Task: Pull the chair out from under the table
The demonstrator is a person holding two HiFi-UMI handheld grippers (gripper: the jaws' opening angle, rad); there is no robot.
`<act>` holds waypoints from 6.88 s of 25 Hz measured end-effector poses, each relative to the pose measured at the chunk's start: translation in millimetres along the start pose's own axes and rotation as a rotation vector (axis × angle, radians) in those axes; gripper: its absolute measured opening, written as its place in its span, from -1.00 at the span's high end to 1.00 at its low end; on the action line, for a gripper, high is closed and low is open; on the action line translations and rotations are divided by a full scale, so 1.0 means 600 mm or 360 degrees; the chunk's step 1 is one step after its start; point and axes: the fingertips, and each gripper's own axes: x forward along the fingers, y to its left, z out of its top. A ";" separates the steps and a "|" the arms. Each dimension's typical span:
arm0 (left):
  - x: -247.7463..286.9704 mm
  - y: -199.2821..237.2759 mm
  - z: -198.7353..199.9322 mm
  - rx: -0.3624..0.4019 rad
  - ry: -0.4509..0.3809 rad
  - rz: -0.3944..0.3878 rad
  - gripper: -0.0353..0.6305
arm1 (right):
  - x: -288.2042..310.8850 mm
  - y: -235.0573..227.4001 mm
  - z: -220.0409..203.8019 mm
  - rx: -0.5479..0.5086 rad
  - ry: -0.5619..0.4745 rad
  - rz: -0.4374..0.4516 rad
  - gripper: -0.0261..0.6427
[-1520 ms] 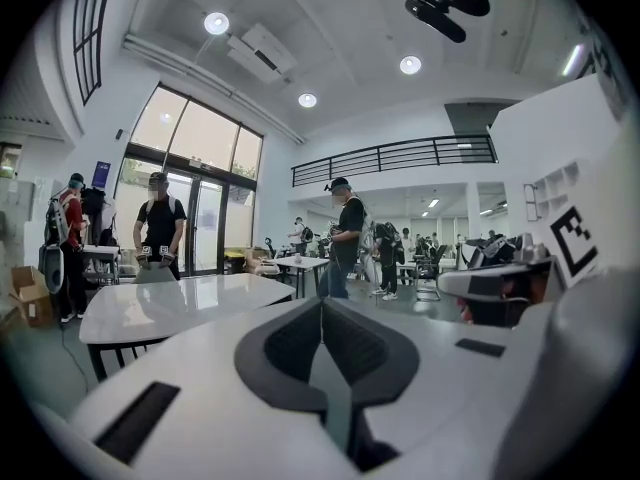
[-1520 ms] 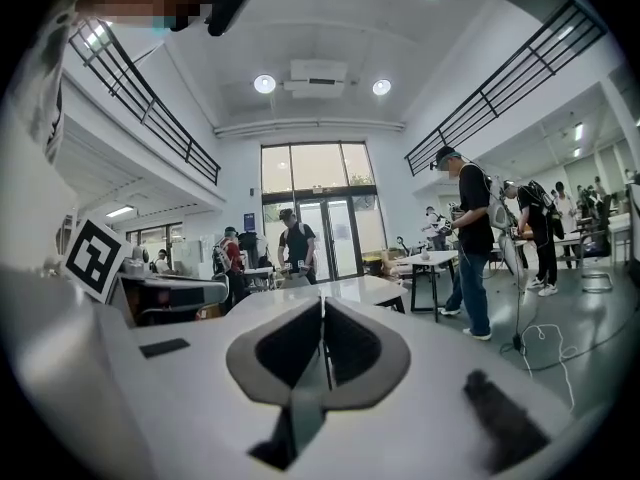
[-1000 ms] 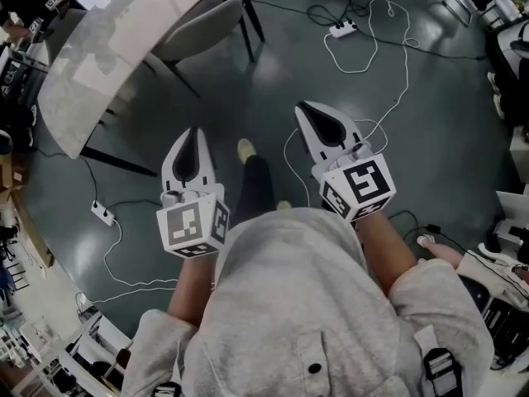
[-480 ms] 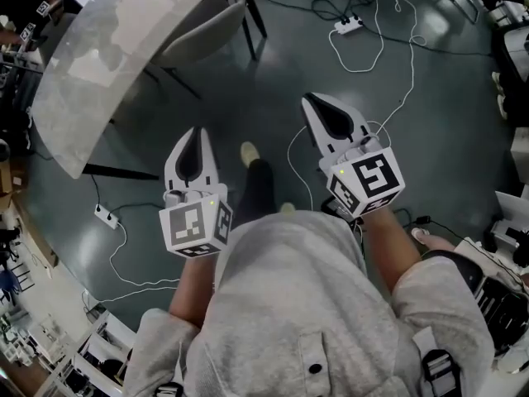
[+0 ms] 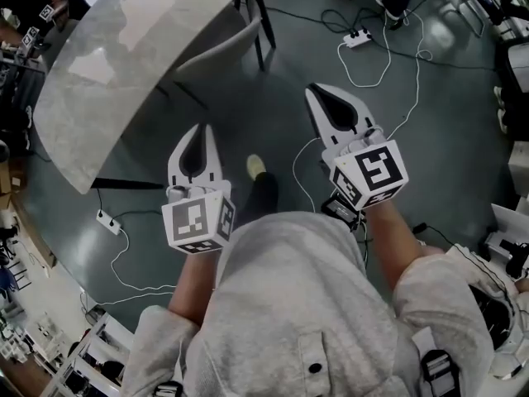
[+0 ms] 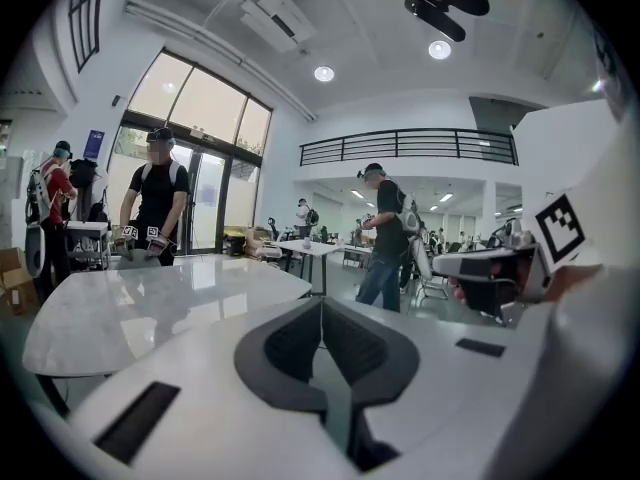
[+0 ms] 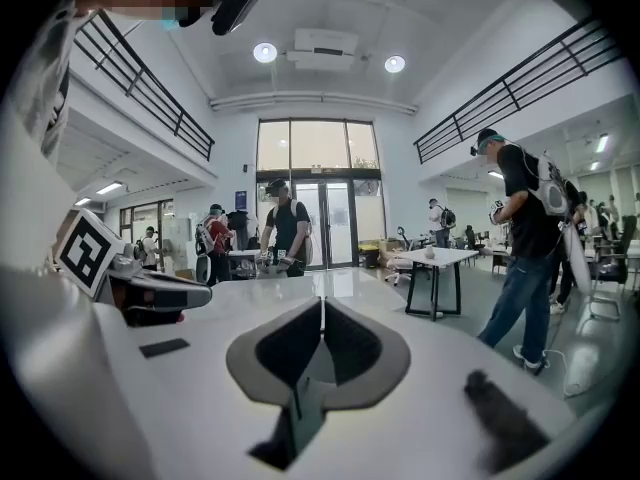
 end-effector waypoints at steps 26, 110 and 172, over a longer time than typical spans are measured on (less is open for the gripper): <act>0.118 0.138 0.051 -0.0025 -0.0031 -0.0076 0.84 | 0.176 0.030 0.031 -0.0032 0.0052 -0.0029 0.84; 0.528 0.168 -0.369 0.0910 0.1775 -0.1377 0.20 | 0.582 -0.079 -0.446 -0.1831 0.1532 0.1960 0.50; 0.274 0.039 -0.456 0.1074 0.1723 -0.1585 0.25 | 0.295 0.041 -0.519 -0.1598 0.1715 0.1770 0.53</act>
